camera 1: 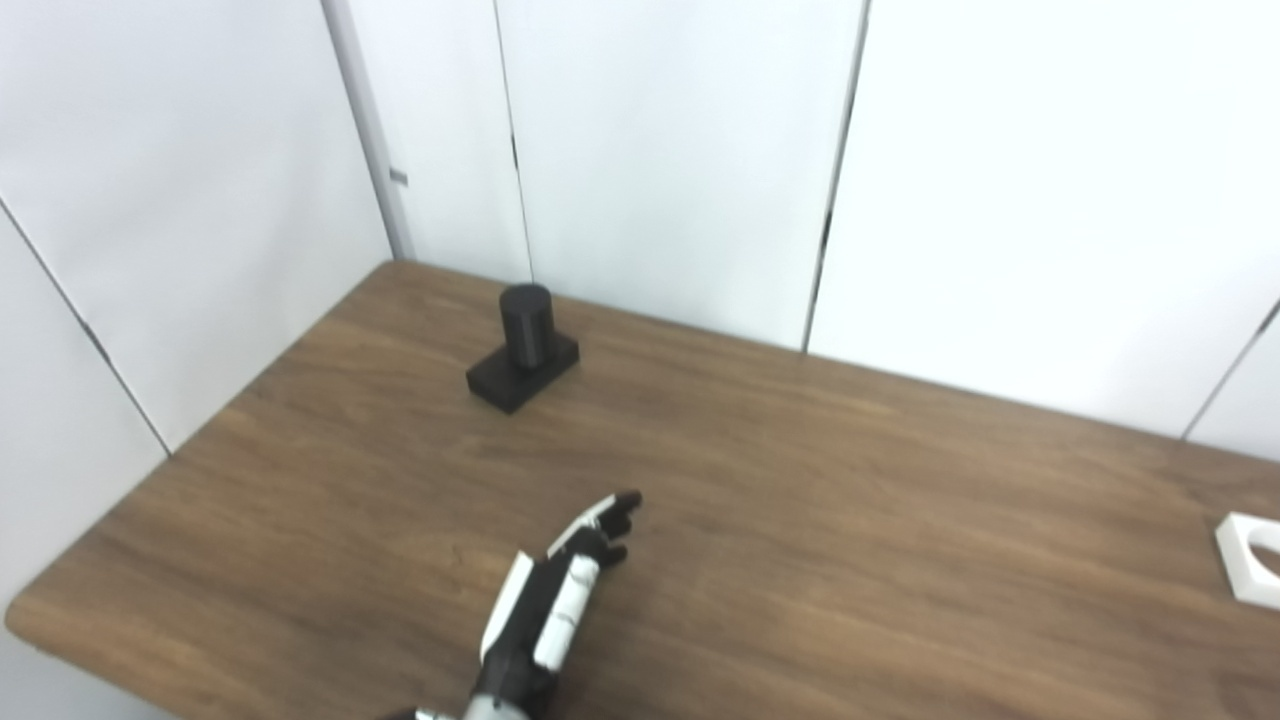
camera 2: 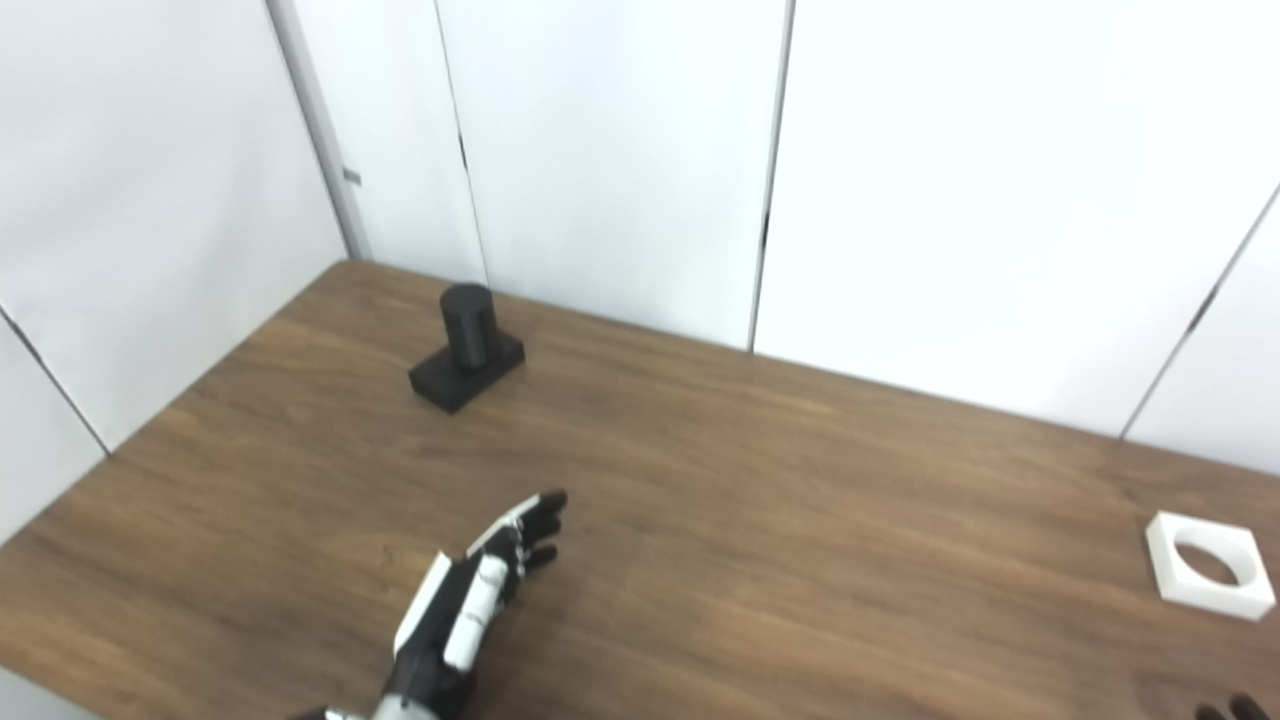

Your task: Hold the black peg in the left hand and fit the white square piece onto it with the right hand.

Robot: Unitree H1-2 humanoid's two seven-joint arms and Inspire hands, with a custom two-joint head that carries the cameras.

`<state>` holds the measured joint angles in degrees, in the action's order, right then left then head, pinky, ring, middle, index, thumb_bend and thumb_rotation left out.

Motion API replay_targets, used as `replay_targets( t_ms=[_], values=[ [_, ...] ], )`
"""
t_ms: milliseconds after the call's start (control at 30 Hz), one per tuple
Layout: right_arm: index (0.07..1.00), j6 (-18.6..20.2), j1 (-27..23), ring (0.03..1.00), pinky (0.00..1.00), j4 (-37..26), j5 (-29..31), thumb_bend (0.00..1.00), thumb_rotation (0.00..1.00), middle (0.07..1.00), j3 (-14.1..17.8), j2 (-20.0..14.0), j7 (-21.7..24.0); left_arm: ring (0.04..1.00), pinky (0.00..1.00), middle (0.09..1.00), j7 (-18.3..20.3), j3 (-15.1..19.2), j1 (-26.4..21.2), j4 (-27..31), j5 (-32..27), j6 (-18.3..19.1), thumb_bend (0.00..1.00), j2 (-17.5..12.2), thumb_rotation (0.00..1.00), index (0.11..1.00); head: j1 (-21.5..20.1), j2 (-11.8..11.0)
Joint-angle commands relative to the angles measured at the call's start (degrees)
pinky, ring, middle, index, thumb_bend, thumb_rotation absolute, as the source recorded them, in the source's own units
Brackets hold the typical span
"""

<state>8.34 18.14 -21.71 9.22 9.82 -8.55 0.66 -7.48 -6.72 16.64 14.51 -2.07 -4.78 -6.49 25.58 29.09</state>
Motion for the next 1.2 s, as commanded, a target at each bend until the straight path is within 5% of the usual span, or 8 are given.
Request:
replay_targets(
  t_ms=[0,300,533,667,833,1100,1167],
  values=[
    [0.909,-1.2,-0.3,0.912,0.86,-0.2,-0.5,0.51,1.00,0.893,0.5,-0.8,0.4,0.937,0.91,0.933,0.2,-1.0,-0.3,-0.7,1.2,-0.7,0.64,4.8,1.00,0.877,-0.3,0.0],
    [0.896,-3.0,0.3,0.892,0.83,0.8,-0.4,0.45,1.00,0.870,0.7,-1.1,0.9,0.935,0.91,0.930,-2.5,-2.3,0.0,-0.8,7.9,-0.8,0.59,4.7,0.97,0.883,-1.4,-0.2],
    [0.890,-5.7,1.5,0.884,0.82,1.1,-1.8,0.46,0.97,0.865,0.2,-1.6,1.8,0.918,0.88,0.918,-5.3,-1.3,0.7,2.9,14.6,1.3,0.52,4.6,0.63,0.897,-1.8,0.1],
    [0.884,-5.1,2.0,0.883,0.83,0.2,-2.2,0.45,0.96,0.867,-0.1,-1.3,1.9,0.910,0.86,0.915,-8.2,1.4,-1.0,7.0,21.4,3.4,0.60,3.9,0.43,0.888,-2.2,0.3],
    [0.880,-5.7,2.2,0.880,0.83,0.2,-3.1,0.49,0.97,0.871,-0.6,-1.3,2.3,0.899,0.85,0.904,-8.0,6.6,-4.9,12.2,20.4,9.8,0.66,2.9,0.24,0.886,-2.5,0.3],
    [0.870,-5.4,2.6,0.880,0.85,-0.4,-4.0,0.50,0.99,0.863,-1.0,-1.4,2.3,0.907,0.88,0.917,-5.3,9.9,-11.8,14.1,32.2,25.2,0.71,-1.4,0.51,0.913,-2.8,0.5],
    [0.872,-5.2,2.7,0.886,0.86,-0.5,-4.1,0.51,1.00,0.865,-1.2,-1.5,2.5,0.906,0.85,0.922,-4.9,10.4,-13.2,13.0,34.2,26.4,0.73,-2.0,0.49,0.907,-2.8,0.7]
  ],
)
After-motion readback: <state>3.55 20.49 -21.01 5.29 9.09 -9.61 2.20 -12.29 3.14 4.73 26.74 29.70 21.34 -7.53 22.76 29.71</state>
